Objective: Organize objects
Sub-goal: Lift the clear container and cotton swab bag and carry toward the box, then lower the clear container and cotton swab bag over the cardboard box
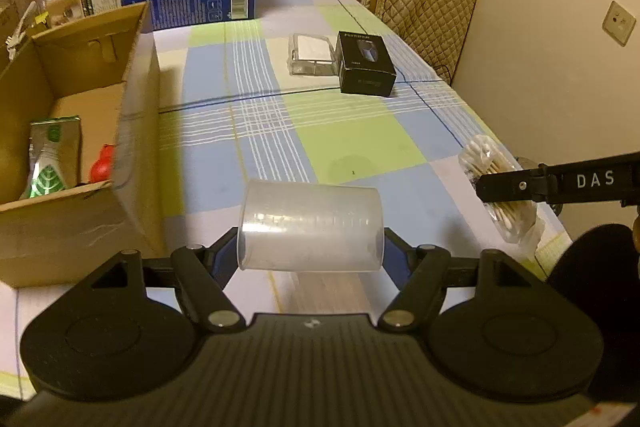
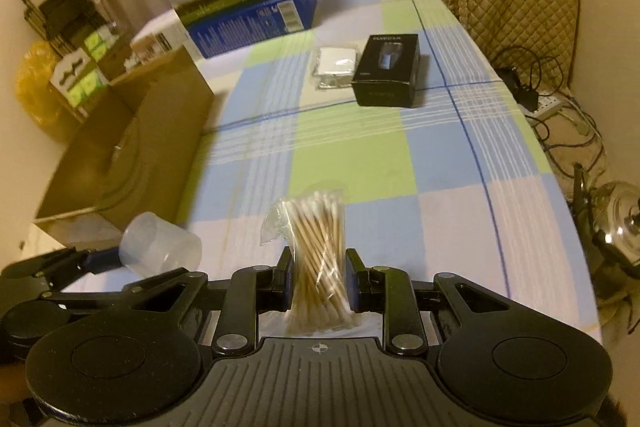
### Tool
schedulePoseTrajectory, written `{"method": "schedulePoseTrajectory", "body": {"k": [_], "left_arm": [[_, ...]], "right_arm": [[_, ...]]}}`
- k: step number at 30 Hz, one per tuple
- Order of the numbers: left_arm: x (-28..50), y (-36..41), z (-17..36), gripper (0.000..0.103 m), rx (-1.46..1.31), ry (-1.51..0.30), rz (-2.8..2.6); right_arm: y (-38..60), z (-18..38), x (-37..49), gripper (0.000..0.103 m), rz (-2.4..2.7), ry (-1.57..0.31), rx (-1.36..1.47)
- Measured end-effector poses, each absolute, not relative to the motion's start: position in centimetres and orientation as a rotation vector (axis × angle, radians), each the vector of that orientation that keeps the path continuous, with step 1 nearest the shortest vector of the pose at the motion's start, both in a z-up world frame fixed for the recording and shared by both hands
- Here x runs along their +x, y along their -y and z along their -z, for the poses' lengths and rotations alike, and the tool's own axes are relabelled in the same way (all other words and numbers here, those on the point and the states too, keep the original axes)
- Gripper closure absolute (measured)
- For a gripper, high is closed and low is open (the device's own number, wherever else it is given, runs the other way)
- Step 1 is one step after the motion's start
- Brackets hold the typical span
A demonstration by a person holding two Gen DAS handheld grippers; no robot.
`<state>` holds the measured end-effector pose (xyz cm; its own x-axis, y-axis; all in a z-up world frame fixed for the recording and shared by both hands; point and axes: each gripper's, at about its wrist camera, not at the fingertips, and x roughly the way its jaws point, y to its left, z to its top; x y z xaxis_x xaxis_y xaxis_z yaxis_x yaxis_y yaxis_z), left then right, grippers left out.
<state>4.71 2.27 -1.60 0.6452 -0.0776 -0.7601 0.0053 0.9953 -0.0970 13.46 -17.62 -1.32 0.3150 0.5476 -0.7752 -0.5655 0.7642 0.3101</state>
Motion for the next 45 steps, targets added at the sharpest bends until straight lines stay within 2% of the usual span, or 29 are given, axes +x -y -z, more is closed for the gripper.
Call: {"method": "schedulePoseTrajectory", "body": {"k": [15, 45], "left_arm": [[-0.7, -5.2, -2.0, 0.035, -0.058, -0.823, -0.003], [-4.9, -12.7, -4.7, 0.035, -0.085, -0.774, -0.186]], "right_arm": [[14.5, -0.4, 8.0, 0.081, -0.821, -0.966, -0.042], [7.1, -0.5, 3.9, 0.081, -0.959, -0.921, -0.183]]}}
